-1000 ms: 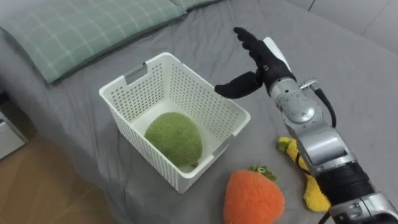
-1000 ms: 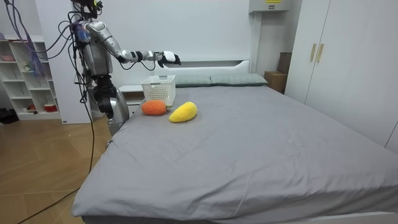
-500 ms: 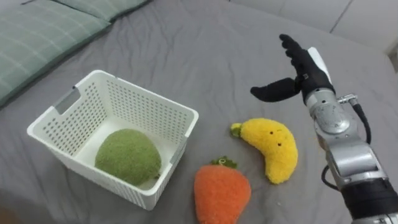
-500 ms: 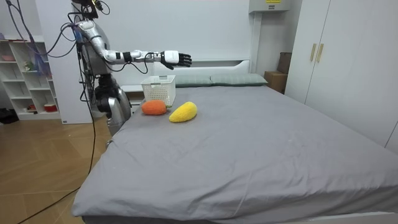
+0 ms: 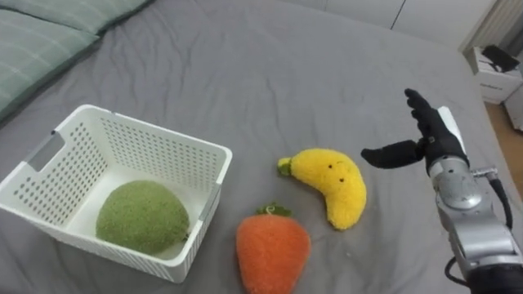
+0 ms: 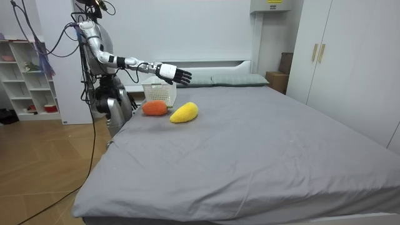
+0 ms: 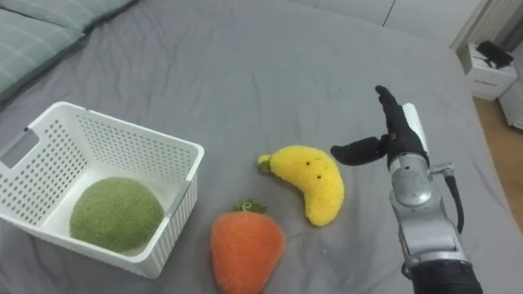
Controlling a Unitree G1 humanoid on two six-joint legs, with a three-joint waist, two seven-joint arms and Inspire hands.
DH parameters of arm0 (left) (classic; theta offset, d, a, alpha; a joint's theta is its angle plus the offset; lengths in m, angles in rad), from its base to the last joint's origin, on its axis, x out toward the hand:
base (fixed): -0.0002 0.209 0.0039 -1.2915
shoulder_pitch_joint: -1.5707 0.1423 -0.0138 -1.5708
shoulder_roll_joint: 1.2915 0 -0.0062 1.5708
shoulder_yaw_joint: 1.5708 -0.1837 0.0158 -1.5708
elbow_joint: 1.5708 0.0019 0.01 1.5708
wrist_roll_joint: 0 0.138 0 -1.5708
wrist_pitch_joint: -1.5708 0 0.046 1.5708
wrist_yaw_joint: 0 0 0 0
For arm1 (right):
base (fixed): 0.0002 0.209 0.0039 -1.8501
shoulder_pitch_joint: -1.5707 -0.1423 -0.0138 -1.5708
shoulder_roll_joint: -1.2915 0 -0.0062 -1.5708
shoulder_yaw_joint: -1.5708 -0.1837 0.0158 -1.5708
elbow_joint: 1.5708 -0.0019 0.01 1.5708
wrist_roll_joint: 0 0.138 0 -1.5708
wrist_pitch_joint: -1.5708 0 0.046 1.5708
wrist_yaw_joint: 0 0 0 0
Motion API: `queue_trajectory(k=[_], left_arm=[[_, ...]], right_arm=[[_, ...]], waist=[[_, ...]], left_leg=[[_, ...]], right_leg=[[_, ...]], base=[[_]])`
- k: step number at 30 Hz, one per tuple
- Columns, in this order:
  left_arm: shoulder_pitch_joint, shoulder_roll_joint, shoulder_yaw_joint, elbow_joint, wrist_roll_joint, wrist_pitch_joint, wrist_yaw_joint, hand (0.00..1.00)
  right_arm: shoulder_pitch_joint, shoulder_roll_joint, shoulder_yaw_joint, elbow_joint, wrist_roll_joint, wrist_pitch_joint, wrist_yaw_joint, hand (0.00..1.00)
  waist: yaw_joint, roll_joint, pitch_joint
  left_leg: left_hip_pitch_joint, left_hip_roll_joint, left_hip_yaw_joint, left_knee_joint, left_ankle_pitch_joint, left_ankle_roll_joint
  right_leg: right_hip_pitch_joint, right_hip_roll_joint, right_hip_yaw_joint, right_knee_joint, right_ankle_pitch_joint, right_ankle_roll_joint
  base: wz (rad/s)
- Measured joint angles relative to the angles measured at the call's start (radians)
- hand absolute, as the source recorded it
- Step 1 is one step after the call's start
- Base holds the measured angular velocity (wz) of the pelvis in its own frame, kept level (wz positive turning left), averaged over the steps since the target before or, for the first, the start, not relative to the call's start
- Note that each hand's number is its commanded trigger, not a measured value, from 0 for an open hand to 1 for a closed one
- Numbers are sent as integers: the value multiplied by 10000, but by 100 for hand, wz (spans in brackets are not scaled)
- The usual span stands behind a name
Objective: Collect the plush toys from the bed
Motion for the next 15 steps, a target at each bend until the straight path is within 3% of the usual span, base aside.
queue_trajectory(k=[5,7,10,15], left_arm=[[-399,235,-224,197,-96,-64,4,0],[-543,427,-663,330,-427,-157,60,0],[-587,403,-874,365,-424,-335,279,0],[-953,433,-1121,717,-792,-342,476,0]], right_arm=[[-841,-15,48,2068,195,-155,-367,0],[-1183,-56,129,2850,708,-212,-591,0],[-1596,-65,292,3558,897,-367,-706,0],[-2350,-65,464,4331,1358,-593,-951,0]], waist=[[11,-88,36],[14,-155,94],[2,-185,118],[34,-127,177]], left_leg=[[-506,42,52,51,10,-16],[-788,44,42,107,10,-16],[-1204,53,70,162,14,-13],[-1615,63,72,246,18,-15]], right_leg=[[-542,27,-5,84,19,-29],[-793,34,12,91,19,-30],[-1209,37,37,85,53,-82],[-1618,37,28,81,54,-83]], base=[[-3],[2],[-6],[0]])
